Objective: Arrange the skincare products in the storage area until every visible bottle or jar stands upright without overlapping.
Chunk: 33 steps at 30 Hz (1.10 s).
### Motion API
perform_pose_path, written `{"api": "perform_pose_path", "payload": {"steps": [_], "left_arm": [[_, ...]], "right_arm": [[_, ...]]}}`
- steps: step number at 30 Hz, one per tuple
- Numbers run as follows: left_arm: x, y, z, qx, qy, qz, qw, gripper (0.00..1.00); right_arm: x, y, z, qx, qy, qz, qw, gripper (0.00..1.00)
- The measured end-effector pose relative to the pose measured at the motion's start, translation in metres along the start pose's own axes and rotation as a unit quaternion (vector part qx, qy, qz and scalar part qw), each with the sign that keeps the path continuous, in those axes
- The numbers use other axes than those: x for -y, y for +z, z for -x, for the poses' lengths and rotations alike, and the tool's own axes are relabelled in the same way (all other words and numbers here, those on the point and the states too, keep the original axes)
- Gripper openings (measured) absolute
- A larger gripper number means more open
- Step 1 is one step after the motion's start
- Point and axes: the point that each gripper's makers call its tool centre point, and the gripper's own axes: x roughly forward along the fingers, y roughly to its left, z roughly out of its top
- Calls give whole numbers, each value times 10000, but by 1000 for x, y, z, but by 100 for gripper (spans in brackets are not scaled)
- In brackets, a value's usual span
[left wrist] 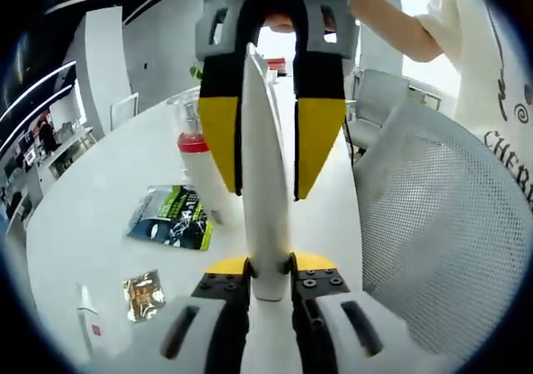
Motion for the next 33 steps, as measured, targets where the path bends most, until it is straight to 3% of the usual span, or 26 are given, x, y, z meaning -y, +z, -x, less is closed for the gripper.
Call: {"api": "perform_pose_path", "payload": {"steps": [1, 8, 14, 15, 22, 33], "left_arm": [[-1, 0, 0, 61, 11, 49, 10000, 14], [-5, 0, 0, 131, 21, 88, 9999, 14], [-13, -2, -7, 91, 35, 113, 9999, 14], [-15, -1, -7, 135, 34, 163, 9998, 14], [-24, 5, -13, 216, 82, 211, 9995, 15], [-39, 13, -23, 341, 73, 265, 9990, 15]], "right_arm": [[-4, -1, 0, -28, 160, -105, 9998, 13], [3, 5, -4, -452, 247, 114, 9986, 11], [11, 22, -6, -417, 330, 292, 9982, 11], [13, 18, -4, -609, 323, 340, 9970, 10], [25, 12, -1, -747, 294, 310, 9963, 11], [47, 5, 16, -783, -11, 215, 9967, 10]]}}
